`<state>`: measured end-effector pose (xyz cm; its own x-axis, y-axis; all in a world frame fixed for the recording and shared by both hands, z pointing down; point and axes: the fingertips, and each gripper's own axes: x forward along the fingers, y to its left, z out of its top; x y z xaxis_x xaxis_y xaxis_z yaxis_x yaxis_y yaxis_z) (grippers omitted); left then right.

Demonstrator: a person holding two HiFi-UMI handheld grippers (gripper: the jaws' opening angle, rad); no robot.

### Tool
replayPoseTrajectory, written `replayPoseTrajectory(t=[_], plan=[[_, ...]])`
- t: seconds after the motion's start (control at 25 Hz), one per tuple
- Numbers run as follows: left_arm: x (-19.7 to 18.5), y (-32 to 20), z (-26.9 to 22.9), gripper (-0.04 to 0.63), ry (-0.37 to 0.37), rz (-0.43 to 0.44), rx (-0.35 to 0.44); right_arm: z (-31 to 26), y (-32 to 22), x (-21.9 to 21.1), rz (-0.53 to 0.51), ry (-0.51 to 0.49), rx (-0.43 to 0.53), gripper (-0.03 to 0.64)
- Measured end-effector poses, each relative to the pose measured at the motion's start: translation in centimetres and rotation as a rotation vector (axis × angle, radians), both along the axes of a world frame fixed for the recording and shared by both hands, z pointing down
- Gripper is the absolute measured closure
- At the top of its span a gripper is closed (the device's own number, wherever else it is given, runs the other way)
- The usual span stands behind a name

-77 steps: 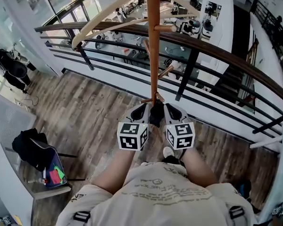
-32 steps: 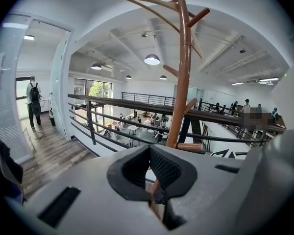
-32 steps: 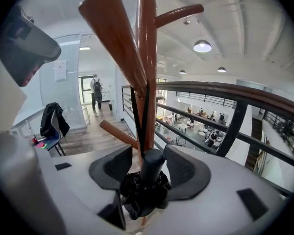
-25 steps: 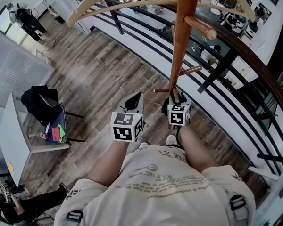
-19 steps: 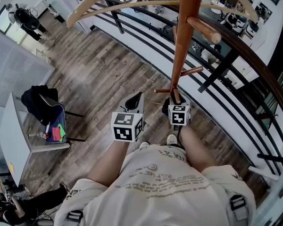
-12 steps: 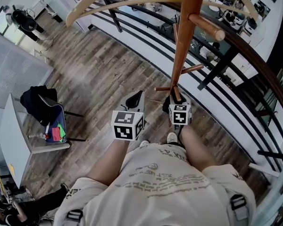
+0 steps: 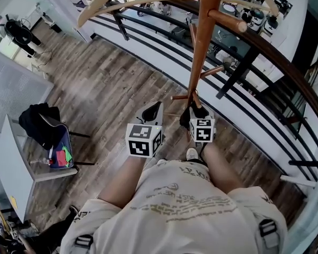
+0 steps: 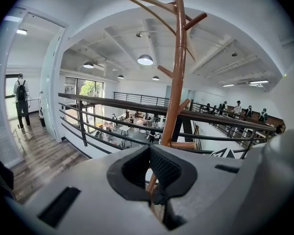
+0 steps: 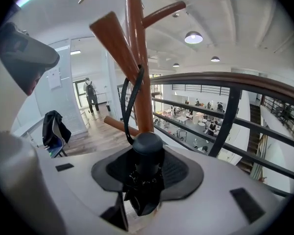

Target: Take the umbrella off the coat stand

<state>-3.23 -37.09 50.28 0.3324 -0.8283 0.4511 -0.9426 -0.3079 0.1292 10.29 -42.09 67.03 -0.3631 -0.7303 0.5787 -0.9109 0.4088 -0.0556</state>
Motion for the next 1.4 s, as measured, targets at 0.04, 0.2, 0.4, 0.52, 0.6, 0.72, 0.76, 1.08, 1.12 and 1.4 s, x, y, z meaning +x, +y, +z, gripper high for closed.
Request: replayPoseTrajectory(t=[0.04, 0.2, 0.4, 0.52, 0.6, 0.72, 0.76, 1.08, 1.12, 1.4], plan=[[0.1, 0.1, -0.1, 0.591, 0.004, 0.007, 0.004, -0.5, 0.1, 0.0, 0.002, -0.002, 0.009, 0.463], [0.6, 0.4, -0.3, 0.591, 0.021, 0.04, 0.016, -2.7, 0.7, 0.5, 0.029, -0.008, 0.05, 0.463], [1.1, 1.6, -0.4, 0.591, 0.044, 0.087, 0.031, -6.6, 2.0, 1.0, 0.069, -0.026, 0.129, 0.463], [1.4, 2.7, -0.1, 0.591, 0.057, 0.12, 0.038, -8.4, 3.9, 1.2, 0.09, -0.038, 0.165, 0.463], [2.1, 2.7, -0.3, 0.591, 0.07, 0.149, 0.045, -9.8, 4.6, 1.7, 0.105, -0.039, 0.193, 0.463], [3.1, 2.5, -1.4, 0.591, 0.088, 0.19, 0.051, -12.3, 5.3, 2.3, 0.126, -0.037, 0.223, 0.463], [3.3, 2.6, -1.6, 0.591, 0.093, 0.204, 0.055, -12.8, 5.7, 2.5, 0.136, -0.038, 0.231, 0.463], [4.4, 4.4, -0.9, 0.59, 0.141, 0.305, 0.07, -15.8, 10.5, 3.7, 0.243, -0.038, 0.302, 0.463], [4.5, 4.7, -0.9, 0.591, 0.146, 0.318, 0.07, -16.3, 11.1, 3.8, 0.255, -0.039, 0.311, 0.463], [5.9, 6.2, -0.5, 0.591, 0.158, 0.392, 0.063, -18.2, 14.8, 5.0, 0.308, -0.047, 0.333, 0.462]])
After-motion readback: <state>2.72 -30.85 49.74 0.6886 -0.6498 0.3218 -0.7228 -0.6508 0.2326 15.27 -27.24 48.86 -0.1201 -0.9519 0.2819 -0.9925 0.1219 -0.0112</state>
